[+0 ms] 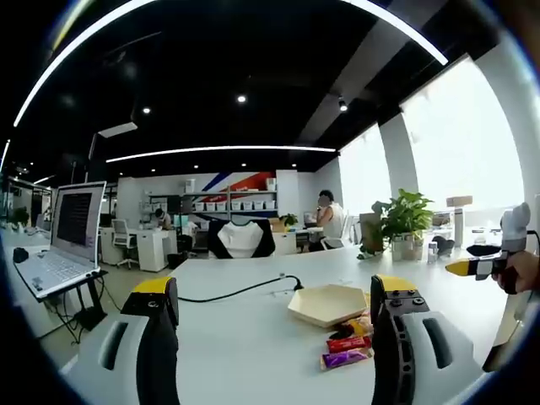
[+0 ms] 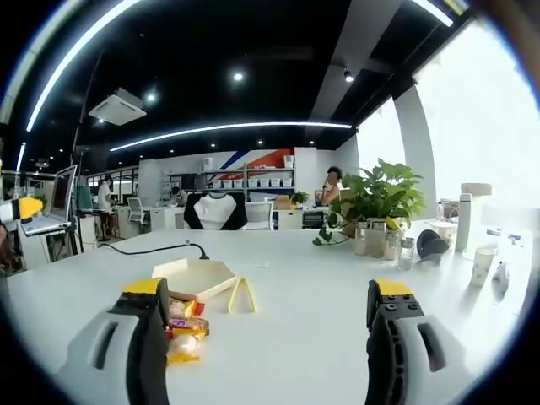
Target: Place the target food into the container with the food tongs after gripping and lifting it, then release it inside without dropping or visibly crushing the food.
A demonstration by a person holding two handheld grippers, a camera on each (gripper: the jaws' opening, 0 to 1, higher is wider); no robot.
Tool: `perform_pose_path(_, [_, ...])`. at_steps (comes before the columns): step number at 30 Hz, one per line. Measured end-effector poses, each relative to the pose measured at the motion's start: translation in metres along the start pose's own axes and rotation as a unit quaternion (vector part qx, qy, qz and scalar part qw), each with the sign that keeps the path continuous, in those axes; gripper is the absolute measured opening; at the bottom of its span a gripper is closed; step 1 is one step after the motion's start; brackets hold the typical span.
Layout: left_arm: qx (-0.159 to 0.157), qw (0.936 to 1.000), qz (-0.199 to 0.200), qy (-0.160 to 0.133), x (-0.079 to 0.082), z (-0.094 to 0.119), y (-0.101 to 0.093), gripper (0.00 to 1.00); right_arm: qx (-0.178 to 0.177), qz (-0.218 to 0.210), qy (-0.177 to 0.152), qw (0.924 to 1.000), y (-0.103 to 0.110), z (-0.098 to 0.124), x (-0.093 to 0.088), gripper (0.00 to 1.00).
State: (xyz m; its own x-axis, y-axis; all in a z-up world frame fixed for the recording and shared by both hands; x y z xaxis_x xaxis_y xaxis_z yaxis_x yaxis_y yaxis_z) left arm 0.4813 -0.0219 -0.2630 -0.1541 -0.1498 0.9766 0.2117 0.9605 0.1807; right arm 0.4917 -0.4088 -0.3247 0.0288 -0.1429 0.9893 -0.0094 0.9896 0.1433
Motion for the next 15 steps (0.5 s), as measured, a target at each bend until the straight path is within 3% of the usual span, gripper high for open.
perform_pose_path(15, [-0.002, 1.0, 0.003, 0.006, -0.0042, 0.0001, 0.0008, 1.0, -0.003, 0.0, 0.007, 1.0, -0.0017, 0.001, 0.0005, 0.99])
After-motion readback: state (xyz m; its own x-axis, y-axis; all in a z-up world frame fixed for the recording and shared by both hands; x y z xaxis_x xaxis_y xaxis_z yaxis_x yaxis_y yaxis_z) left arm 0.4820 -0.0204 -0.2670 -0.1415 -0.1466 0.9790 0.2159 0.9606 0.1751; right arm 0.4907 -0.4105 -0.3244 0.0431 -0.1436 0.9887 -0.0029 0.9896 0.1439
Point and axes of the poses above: the point that each gripper's makers call its tool centre point, and the gripper's own axes: z roughly backward along the fingers, y roughly to its left, x roughly out of its top, the point moved 5 cm from there along z, roughly backward along the fingers, and after that the axes turned 8 degrees about -z, right-handed, at the moved point
